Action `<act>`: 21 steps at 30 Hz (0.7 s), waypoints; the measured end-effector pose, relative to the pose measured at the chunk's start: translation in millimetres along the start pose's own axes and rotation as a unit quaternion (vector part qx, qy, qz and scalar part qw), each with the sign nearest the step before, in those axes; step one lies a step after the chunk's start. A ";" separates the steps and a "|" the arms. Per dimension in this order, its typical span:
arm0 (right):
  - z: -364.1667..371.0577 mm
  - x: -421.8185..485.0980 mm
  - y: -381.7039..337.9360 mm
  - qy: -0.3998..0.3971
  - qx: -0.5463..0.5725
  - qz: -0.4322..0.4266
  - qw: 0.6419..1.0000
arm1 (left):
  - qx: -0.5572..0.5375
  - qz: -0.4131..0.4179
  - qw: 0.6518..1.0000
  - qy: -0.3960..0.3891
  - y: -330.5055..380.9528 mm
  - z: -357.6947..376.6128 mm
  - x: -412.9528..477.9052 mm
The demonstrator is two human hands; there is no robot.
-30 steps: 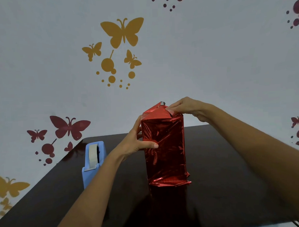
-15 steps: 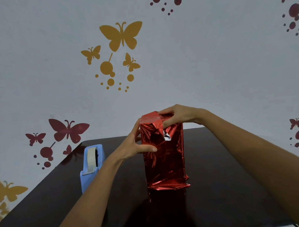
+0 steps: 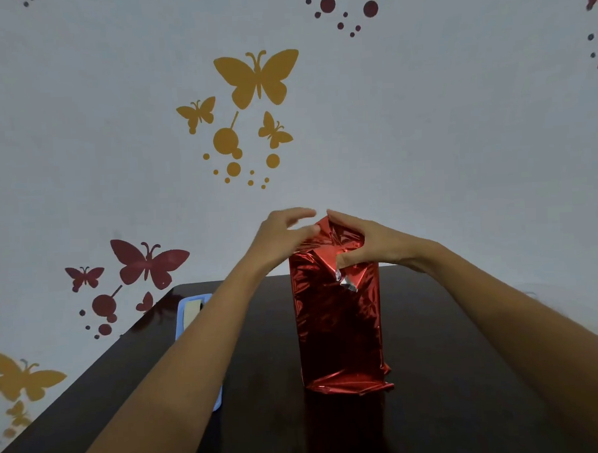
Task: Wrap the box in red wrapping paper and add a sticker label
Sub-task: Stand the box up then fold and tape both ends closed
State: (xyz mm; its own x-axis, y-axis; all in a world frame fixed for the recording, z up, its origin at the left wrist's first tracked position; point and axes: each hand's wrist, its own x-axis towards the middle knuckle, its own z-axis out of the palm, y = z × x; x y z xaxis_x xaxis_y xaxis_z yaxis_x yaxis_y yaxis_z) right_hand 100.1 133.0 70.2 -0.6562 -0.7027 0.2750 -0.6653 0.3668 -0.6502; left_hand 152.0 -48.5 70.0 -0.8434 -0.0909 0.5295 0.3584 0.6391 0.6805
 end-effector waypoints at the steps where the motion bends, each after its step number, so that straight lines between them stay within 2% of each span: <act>1: -0.3 -1.0 1.7 0.007 0.018 -0.004 1.000 | -0.013 -0.018 0.999 -0.039 1.5 2.6 2.0; 4: -2.6 -5.8 8.3 0.015 0.072 -0.022 0.997 | -0.047 -0.024 0.994 -0.098 3.5 7.7 1.0; 7: -4.3 -10.8 13.8 0.029 0.135 -0.057 0.989 | 0.014 -0.016 0.995 -0.101 -1.8 3.9 6.3; 10: -3.9 -9.7 16.5 0.133 0.228 -0.043 0.964 | 0.066 -0.005 0.995 -0.069 0.1 4.8 7.1; 12: -1.3 -7.5 18.7 0.244 0.227 -0.047 0.942 | 0.091 0.022 0.995 -0.026 1.7 8.8 7.8; 14: 1.3 -7.5 19.7 0.293 0.200 -0.061 0.933 | 0.112 0.045 0.993 0.007 0.4 10.9 10.0; 17: 3.0 -8.0 18.4 0.261 0.155 -0.061 0.951 | 0.117 0.040 0.992 0.017 0.2 10.6 7.9; 21: -1.6 3.4 14.3 0.160 0.062 0.007 0.985 | 0.066 0.003 0.998 0.001 1.1 9.5 3.0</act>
State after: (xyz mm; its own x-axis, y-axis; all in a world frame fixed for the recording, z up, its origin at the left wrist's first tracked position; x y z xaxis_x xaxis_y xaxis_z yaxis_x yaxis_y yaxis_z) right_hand 87.8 136.9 63.0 -0.7573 -0.4625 0.4610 -0.6191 0.2840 -0.7321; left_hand 146.0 -40.9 67.5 -0.8400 -0.0884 0.5353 0.3080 0.7345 0.6047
